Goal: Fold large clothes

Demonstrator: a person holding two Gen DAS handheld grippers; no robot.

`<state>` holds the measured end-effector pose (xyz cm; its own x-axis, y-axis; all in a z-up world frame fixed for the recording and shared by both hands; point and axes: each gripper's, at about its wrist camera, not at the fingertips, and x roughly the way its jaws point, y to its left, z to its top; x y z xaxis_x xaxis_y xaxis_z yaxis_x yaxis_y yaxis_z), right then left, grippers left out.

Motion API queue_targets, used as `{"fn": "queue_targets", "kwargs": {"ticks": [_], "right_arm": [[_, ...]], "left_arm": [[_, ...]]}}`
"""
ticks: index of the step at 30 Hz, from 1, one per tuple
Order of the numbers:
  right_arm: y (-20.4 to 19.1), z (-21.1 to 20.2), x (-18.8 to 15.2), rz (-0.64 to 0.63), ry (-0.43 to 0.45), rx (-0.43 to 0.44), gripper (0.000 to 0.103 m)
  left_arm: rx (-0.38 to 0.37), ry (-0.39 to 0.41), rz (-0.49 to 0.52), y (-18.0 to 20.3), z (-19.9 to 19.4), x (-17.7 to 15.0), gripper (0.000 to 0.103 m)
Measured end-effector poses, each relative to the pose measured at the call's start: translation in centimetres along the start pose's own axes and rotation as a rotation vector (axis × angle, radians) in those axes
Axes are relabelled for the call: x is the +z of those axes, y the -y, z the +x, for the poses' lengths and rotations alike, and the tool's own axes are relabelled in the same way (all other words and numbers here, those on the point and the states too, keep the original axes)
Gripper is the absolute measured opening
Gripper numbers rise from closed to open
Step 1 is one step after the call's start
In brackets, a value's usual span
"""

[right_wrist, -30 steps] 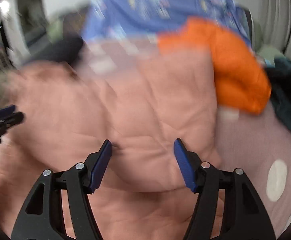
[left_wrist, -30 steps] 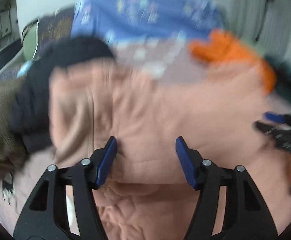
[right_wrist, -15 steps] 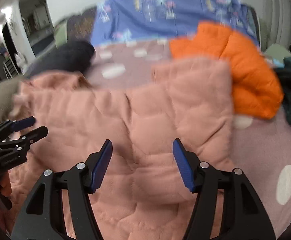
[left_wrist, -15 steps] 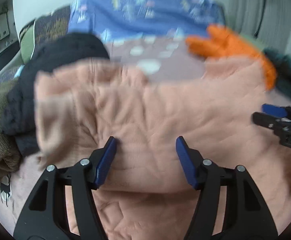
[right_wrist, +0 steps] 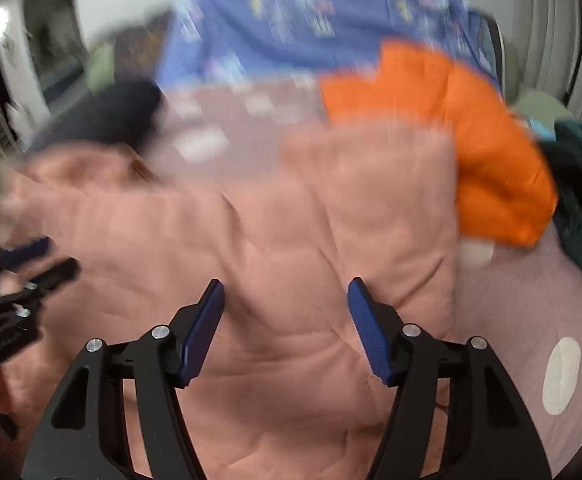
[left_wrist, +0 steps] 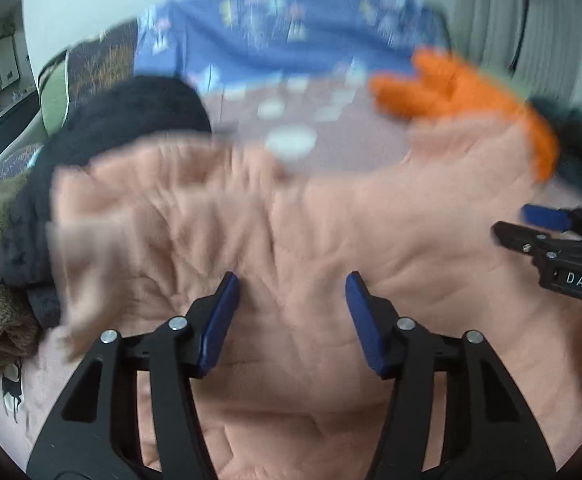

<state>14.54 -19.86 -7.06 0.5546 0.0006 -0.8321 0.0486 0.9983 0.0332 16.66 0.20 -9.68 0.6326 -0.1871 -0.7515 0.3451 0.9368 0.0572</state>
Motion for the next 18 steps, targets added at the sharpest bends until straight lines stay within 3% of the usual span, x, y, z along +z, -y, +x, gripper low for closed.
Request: {"fn": "queue_targets", "kwargs": {"ticks": [3, 7, 10, 15, 18], "right_arm": [[-0.2, -2.0, -0.3, -0.019, 0.030, 0.004, 0.070], [2.2, -6.9, -2.2, -0.012, 0.058, 0.059, 0.070], [5.4, -9.5, -4.2, 0.023, 0.086, 0.021, 0.070], [9.9, -11.3, -9.5, 0.140, 0.036, 0.056, 0.070], [10.8, -12.2, -12.9, 0.172, -0.008, 0.140, 0.071]], "left_arm": [[0.012, 0.036, 0.020, 0.3, -0.5, -0.5, 0.057], [-0.056, 0.088, 0.036, -0.6, -5.1, -1.4, 0.061], [-0.071, 0.115, -0.036, -3.9, -8.3, -3.4, 0.066], [-0.118, 0.073, -0.145, -8.5, -10.1, -8.2, 0.072], [-0.179, 0.017, -0.154, -9.4, -10.6, -11.4, 0.072]]}}
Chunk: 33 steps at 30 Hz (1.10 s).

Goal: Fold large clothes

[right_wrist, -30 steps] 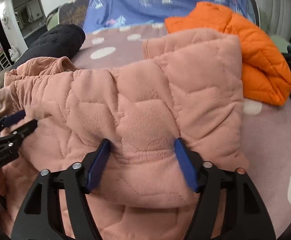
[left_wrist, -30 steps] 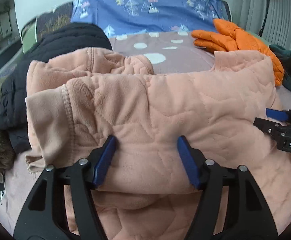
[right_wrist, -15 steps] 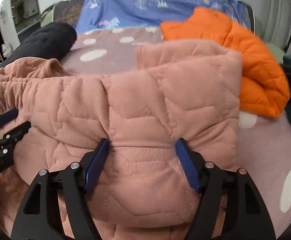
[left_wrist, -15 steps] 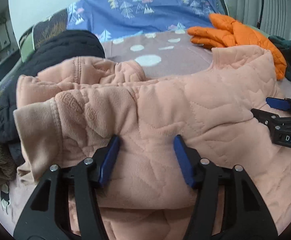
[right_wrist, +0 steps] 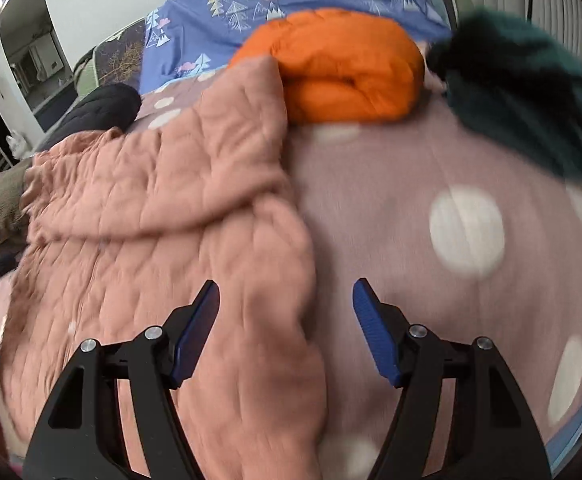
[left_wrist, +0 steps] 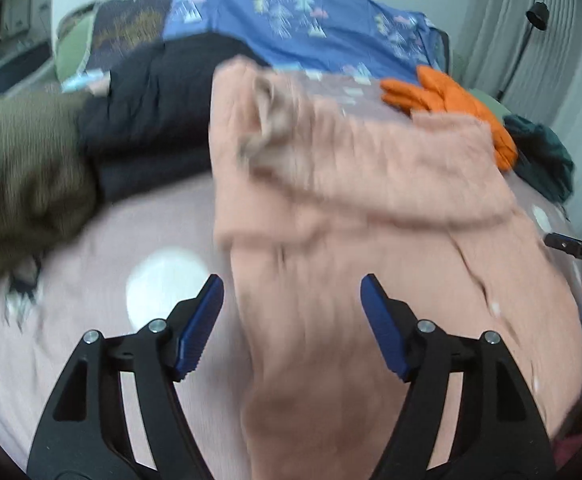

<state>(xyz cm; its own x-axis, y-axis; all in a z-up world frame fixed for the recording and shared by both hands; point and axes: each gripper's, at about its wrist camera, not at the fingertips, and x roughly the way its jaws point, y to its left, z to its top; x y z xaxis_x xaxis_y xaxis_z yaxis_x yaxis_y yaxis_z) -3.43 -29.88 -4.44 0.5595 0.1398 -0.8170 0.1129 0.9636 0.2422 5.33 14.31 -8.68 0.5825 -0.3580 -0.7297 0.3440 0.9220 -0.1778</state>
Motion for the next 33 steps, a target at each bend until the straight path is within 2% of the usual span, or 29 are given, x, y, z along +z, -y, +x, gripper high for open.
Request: {"fn": "queue_targets", "kwargs": {"ticks": [4, 7, 10, 12, 15, 17, 22, 24, 25, 26, 28, 30, 33], "right_arm": [[0.7, -0.5, -3.3, 0.058, -0.069, 0.101, 0.072], [0.4, -1.5, -5.4, 0.055, -0.058, 0.111, 0.075], [-0.1, -2.6, -7.2, 0.050, -0.049, 0.140, 0.076], [-0.2, -3.5, -8.6, 0.047, -0.042, 0.156, 0.076], [-0.5, -4.9, -10.5, 0.044, -0.025, 0.179, 0.076], [-0.4, -5.6, -11.6, 0.044, -0.018, 0.205, 0.076], [-0.7, -7.3, -14.0, 0.006, -0.017, 0.260, 0.076], [-1.0, -7.6, -14.6, -0.008, -0.010, 0.254, 0.073], [-1.1, -7.8, -14.8, -0.012, -0.005, 0.247, 0.064], [-1.1, -8.0, -14.8, -0.011, 0.004, 0.230, 0.057], [-0.8, -8.5, -14.4, 0.018, 0.017, 0.228, 0.024], [-0.4, -10.1, -13.5, 0.062, 0.060, 0.308, 0.013], [-0.4, -12.5, -12.0, 0.083, 0.129, 0.397, 0.011]], "left_arm": [[-0.071, -0.064, 0.048, 0.1, -0.9, -3.8, 0.076], [-0.033, -0.055, 0.093, 0.8, -1.6, -5.9, 0.077], [-0.026, -0.057, 0.078, 0.8, -2.1, -7.0, 0.078], [-0.081, -0.085, 0.042, 0.4, -2.4, -8.0, 0.078], [-0.123, -0.067, 0.039, -0.1, -3.6, -10.1, 0.078], [-0.179, -0.064, 0.016, -0.2, -4.7, -11.4, 0.077], [-0.233, -0.066, 0.042, 0.7, -6.7, -14.4, 0.076], [-0.228, -0.071, 0.070, 1.4, -7.2, -15.3, 0.076], [-0.210, -0.071, 0.091, 1.9, -7.4, -15.8, 0.076], [-0.188, -0.067, 0.108, 2.4, -7.7, -16.1, 0.071], [-0.173, -0.061, 0.110, 2.6, -8.2, -16.1, 0.053], [-0.191, -0.034, 0.062, 2.3, -9.2, -15.2, 0.012], [-0.256, 0.048, 0.008, 1.8, -11.7, -13.2, 0.011]]}}
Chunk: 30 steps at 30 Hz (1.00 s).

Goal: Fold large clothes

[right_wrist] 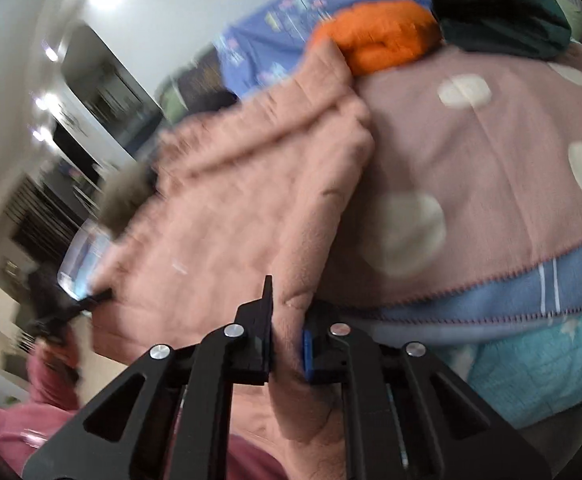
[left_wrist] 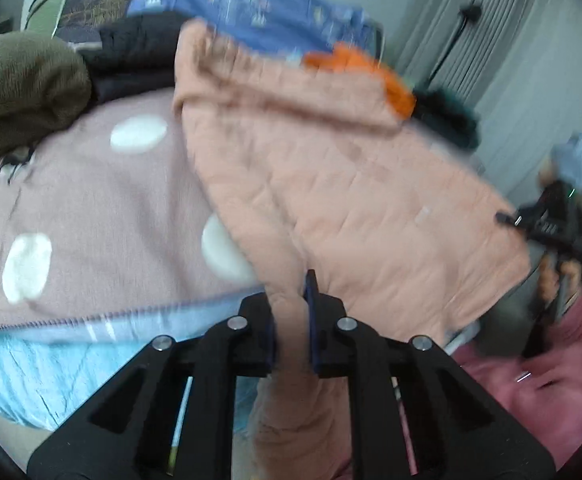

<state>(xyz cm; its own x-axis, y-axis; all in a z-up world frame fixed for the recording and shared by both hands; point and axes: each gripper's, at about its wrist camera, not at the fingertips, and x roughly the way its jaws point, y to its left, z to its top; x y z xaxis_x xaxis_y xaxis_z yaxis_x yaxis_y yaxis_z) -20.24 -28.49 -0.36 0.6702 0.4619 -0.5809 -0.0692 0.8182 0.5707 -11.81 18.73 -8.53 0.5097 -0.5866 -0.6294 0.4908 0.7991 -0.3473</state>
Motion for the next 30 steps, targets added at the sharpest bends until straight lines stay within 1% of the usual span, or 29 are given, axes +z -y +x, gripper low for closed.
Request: {"fn": "queue_targets", "kwargs": {"ticks": [3, 5, 8, 10, 13, 15, 16, 18, 20, 23, 24, 26, 27, 29, 30], "right_arm": [[-1.4, -0.8, 1.6, -0.009, 0.031, 0.059, 0.010], [-2.3, -1.0, 2.6, -0.012, 0.046, 0.082, 0.010], [-3.7, -2.3, 4.6, -0.002, 0.086, 0.148, 0.010], [-4.6, -3.5, 5.4, -0.007, 0.116, 0.175, 0.010], [-5.1, -6.0, 5.6, -0.005, 0.175, 0.191, 0.010], [-4.6, -7.3, 5.4, 0.004, 0.208, 0.165, 0.010], [-3.9, -7.6, 5.4, 0.030, 0.216, 0.152, 0.010], [-2.3, -7.0, 6.0, 0.087, 0.209, 0.153, 0.010], [-1.4, -5.7, 7.1, 0.117, 0.206, 0.154, 0.010], [-1.2, -3.1, 9.5, 0.118, 0.203, 0.137, 0.010], [-1.2, -2.4, 10.4, 0.114, 0.206, 0.133, 0.010], [-1.0, -0.2, 13.1, 0.103, 0.215, 0.115, 0.010], [-0.8, 0.7, 14.1, 0.101, 0.217, 0.107, 0.010], [0.0, 3.7, 16.7, 0.102, 0.223, 0.058, 0.010], [0.5, 4.9, 17.4, 0.102, 0.221, 0.034, 0.010]], "left_arm": [[0.003, 0.072, 0.050, 1.5, -2.1, 1.7, 0.011], [0.003, 0.099, 0.072, 2.4, -2.8, 2.7, 0.011], [-0.016, 0.140, 0.074, 3.4, -4.1, 4.6, 0.010], [-0.036, 0.181, 0.071, 3.9, -5.6, 5.3, 0.010], [-0.068, 0.235, 0.054, 4.2, -8.3, 5.4, 0.010], [-0.076, 0.253, 0.031, 3.8, -9.8, 4.9, 0.010], [-0.080, 0.257, 0.010, 3.4, -10.2, 4.7, 0.010], [-0.096, 0.245, -0.033, 2.8, -9.8, 5.2, 0.010], [-0.101, 0.244, -0.046, 2.2, -9.1, 5.9, 0.010], [-0.101, 0.237, -0.085, 1.0, -7.3, 8.5, 0.011], [-0.087, 0.237, -0.094, 0.5, -6.3, 9.9, 0.011], [-0.055, 0.238, -0.100, -0.4, -4.9, 12.0, 0.011], [-0.026, 0.233, -0.102, -1.1, -3.6, 13.5, 0.011], [0.000, 0.220, -0.125, -2.8, -1.5, 15.6, 0.011], [0.022, 0.201, -0.150, -4.1, 0.3, 16.8, 0.011]]}}
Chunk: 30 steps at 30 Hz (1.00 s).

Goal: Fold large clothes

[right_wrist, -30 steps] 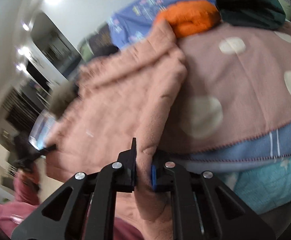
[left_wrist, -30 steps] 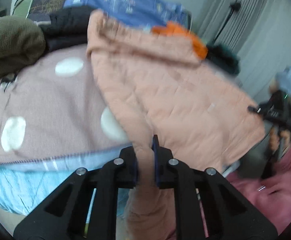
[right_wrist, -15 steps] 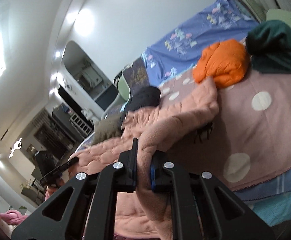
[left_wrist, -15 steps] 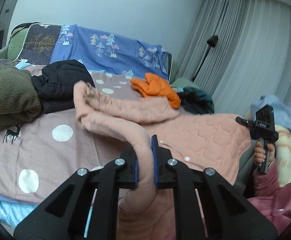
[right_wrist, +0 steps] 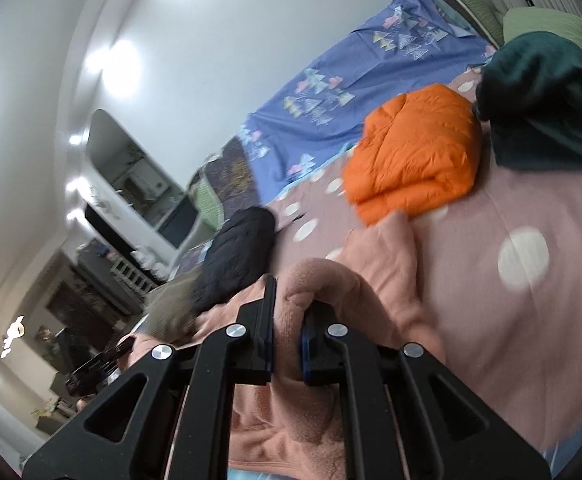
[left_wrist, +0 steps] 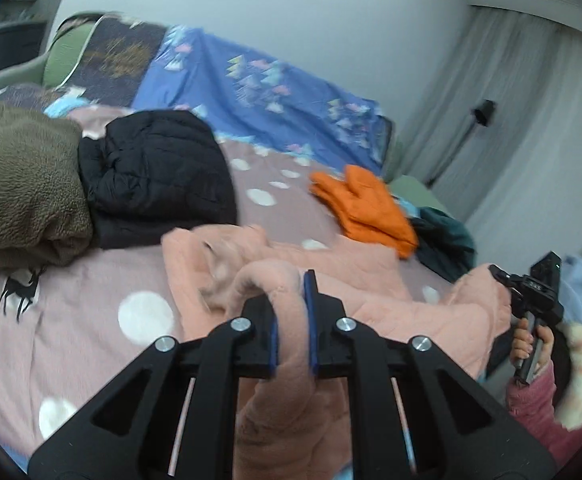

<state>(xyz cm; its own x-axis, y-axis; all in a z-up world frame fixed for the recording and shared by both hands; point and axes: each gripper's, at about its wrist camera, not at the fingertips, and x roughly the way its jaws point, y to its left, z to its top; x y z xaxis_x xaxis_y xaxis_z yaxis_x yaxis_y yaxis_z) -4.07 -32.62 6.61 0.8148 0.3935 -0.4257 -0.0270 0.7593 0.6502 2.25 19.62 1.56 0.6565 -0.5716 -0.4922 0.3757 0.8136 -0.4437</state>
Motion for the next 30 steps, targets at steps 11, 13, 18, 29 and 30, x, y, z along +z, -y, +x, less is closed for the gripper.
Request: {"fn": "queue_targets", "kwargs": {"ticks": [11, 13, 18, 29, 30], "right_arm": [[8.1, 11.8, -1.4, 0.041, -0.144, -0.213, 0.013], [7.6, 10.5, -0.9, 0.040, -0.152, -0.173, 0.021], [4.7, 6.0, -1.6, -0.063, -0.118, -0.155, 0.059], [6.1, 3.5, -5.9, -0.004, -0.188, -0.138, 0.059], [6.0, 3.3, -5.9, -0.008, -0.187, -0.130, 0.059]], "left_arm": [[0.148, -0.141, -0.105, -7.4, 12.0, -1.7, 0.015], [0.110, -0.137, -0.122, -7.5, 11.0, -1.3, 0.017], [0.093, -0.074, -0.072, -5.3, 6.6, -2.1, 0.079], [0.010, -0.158, -0.177, -6.3, 4.8, -7.0, 0.071], [-0.005, -0.152, -0.181, -6.2, 4.8, -6.9, 0.061]]}}
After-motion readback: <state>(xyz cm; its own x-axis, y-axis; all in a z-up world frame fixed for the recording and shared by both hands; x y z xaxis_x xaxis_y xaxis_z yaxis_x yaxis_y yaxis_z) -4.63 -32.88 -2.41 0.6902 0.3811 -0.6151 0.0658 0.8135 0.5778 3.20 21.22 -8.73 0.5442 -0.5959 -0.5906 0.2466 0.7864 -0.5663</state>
